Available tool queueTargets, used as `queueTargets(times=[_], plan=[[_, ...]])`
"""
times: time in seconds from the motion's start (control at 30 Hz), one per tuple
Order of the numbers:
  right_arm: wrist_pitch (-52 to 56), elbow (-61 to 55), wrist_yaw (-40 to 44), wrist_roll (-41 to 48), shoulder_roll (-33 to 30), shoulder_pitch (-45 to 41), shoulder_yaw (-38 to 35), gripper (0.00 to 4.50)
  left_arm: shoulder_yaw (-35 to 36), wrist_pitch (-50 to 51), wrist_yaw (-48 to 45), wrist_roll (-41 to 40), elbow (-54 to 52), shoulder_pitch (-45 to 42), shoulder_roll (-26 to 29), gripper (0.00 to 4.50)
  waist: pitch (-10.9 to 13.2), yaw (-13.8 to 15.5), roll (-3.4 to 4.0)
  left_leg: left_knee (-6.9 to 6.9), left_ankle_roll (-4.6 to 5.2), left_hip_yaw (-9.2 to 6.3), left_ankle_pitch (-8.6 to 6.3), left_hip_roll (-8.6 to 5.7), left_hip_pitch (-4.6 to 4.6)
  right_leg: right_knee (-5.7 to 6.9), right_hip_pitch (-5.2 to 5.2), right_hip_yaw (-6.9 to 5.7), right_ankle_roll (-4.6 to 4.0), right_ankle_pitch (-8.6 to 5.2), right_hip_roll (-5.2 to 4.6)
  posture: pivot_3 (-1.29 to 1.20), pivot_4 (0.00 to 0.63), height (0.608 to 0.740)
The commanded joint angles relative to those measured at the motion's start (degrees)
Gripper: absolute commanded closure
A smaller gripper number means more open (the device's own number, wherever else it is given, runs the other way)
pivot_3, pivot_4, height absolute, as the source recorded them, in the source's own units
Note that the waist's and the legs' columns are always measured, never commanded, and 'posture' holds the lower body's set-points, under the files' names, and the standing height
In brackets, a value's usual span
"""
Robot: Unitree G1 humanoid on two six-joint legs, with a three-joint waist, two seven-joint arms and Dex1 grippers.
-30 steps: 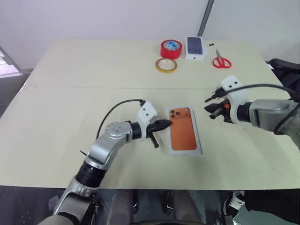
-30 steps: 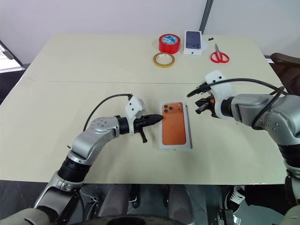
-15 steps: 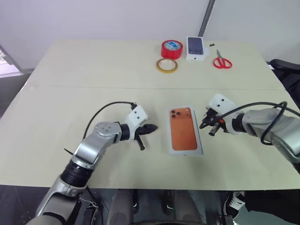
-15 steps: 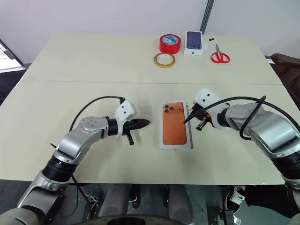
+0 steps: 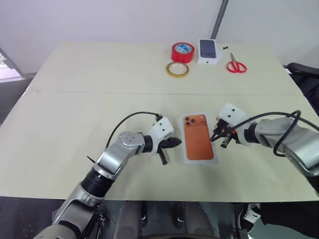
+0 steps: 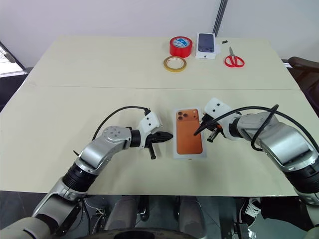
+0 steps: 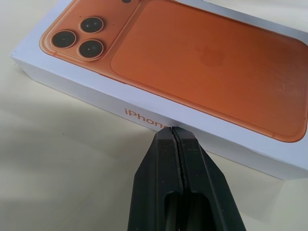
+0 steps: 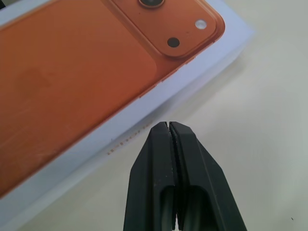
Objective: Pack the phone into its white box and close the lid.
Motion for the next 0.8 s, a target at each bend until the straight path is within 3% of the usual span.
queueTargets(times=[0.03,0.8], plan=[[0.0,-3.2,1.1,-0.9,0.3,0.0,-2.6,4.45,0.7,-0.2,1.1,-0.4,-1.8,0.1,-1.7,4.5,0.0,0.0,0.0,0.0,0.0,0.0,0.0,0.0,0.0,0.0,0.01,0.0,0.0,0.0,0.0,0.0,0.15,0.736],[1.1,-3.6,4.0,-4.8,1.1,2.5,-3.6,4.45,2.5,0.3,1.4,-2.0,-3.7,0.0,-3.9,4.5,0.0,0.0,0.0,0.05,0.0,-0.01,0.0,-0.04,0.0,0.06,0.02,0.0,0.07,0.04,-0.01,0.0,0.15,0.736]])
